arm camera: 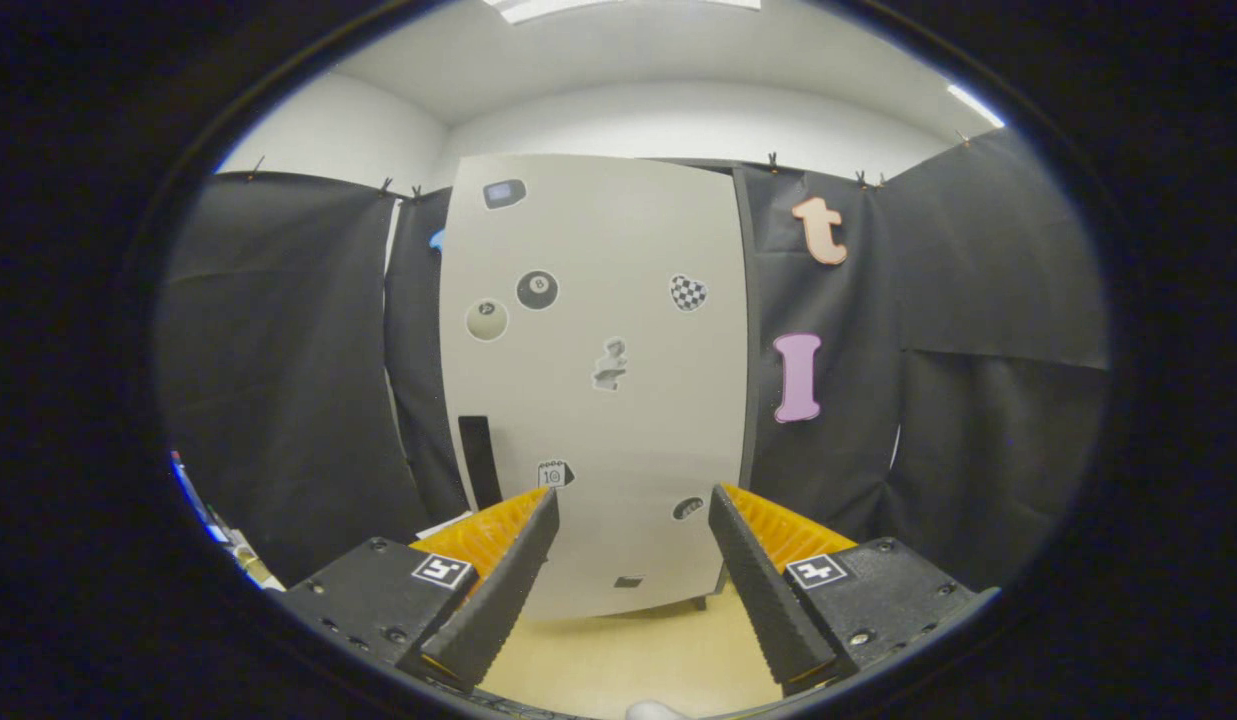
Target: Open the shoe cabinet door, grab the shoes and put them into the shoe cabinet, then close the shoe cabinet door.
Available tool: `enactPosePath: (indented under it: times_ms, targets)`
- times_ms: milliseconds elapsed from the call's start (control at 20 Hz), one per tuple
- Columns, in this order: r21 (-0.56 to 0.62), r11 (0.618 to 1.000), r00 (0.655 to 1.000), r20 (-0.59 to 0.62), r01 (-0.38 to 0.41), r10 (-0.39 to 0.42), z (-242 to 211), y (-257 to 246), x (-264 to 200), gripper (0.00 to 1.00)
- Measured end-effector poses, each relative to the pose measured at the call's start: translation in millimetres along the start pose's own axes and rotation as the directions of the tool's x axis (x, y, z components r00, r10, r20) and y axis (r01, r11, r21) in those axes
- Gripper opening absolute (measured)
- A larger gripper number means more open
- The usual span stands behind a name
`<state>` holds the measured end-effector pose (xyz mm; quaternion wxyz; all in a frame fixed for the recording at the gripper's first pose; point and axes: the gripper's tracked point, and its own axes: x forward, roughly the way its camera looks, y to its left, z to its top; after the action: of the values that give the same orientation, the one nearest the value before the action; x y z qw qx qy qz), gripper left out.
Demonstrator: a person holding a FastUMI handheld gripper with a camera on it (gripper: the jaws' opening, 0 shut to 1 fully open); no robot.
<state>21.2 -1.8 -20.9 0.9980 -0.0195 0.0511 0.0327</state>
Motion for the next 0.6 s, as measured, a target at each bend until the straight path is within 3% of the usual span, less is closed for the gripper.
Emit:
enactPosePath:
  times_ms: [600]
  targets:
    - [0.006,1.0,1.0,0.024,0.006,-0.006,18.7,12.8,-15.8,0.99]
